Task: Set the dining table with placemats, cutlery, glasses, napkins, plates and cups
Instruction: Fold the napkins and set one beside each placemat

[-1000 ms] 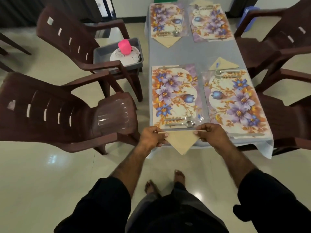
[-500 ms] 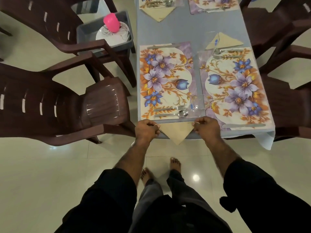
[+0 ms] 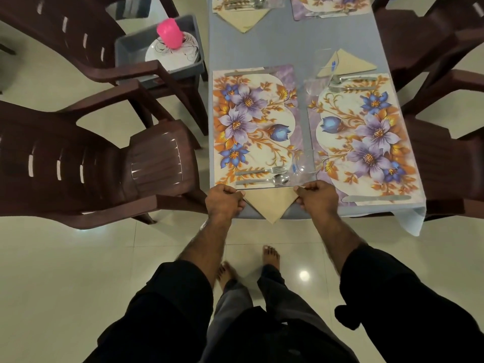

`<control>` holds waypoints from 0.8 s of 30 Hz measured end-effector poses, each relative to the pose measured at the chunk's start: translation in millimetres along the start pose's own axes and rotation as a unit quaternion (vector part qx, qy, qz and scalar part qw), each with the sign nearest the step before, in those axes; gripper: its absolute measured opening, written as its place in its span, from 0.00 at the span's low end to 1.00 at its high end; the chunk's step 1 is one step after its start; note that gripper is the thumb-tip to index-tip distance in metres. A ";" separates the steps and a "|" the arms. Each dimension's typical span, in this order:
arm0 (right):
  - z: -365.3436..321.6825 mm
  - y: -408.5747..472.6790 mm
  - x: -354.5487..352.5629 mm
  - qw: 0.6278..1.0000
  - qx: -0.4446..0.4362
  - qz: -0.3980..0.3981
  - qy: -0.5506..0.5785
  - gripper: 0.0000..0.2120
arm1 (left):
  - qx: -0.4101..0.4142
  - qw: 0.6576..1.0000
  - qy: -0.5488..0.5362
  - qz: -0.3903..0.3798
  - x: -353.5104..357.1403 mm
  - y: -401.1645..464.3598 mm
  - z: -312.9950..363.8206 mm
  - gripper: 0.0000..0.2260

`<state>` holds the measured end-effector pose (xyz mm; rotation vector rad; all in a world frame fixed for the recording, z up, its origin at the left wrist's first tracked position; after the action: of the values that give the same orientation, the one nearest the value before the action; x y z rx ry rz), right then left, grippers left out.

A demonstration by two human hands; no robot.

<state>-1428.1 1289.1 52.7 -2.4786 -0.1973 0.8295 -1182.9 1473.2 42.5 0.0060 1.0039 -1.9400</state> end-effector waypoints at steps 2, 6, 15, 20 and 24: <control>0.0 -1.7 -2.1 1.000 -0.007 0.007 -0.003 0.11 | 0.000 1.000 -0.009 0.023 -5.5 -2.0 1.3 0.15; -15.2 -21.0 -13.0 0.988 -0.119 0.028 -0.093 0.09 | 0.096 0.992 0.070 0.046 -20.6 -13.3 15.6 0.14; -34.2 -73.4 20.5 0.828 -0.414 -0.074 -0.371 0.22 | 0.364 0.801 0.467 -0.087 19.7 -69.2 19.4 0.21; -38.6 -69.9 33.7 0.822 -0.361 -0.106 -0.428 0.24 | 0.344 0.787 0.510 -0.057 26.4 -63.0 25.0 0.22; -36.0 -61.1 16.9 0.826 -0.361 -0.083 -0.425 0.22 | 0.366 0.743 0.558 -0.052 23.2 -62.4 24.0 0.22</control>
<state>-1391.6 1331.0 99.8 -2.4289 -1.2150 2.0242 -1232.8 1456.0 89.7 1.7711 0.8164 -2.2745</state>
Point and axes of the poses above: each hand's wrist, its own y-axis towards the middle knuckle, its own x-axis out of the palm, z = x × y, the point moved 7 cm from there along y, towards the middle knuckle, and after that the axes turned 3 degrees about z, right-handed, at the moved point
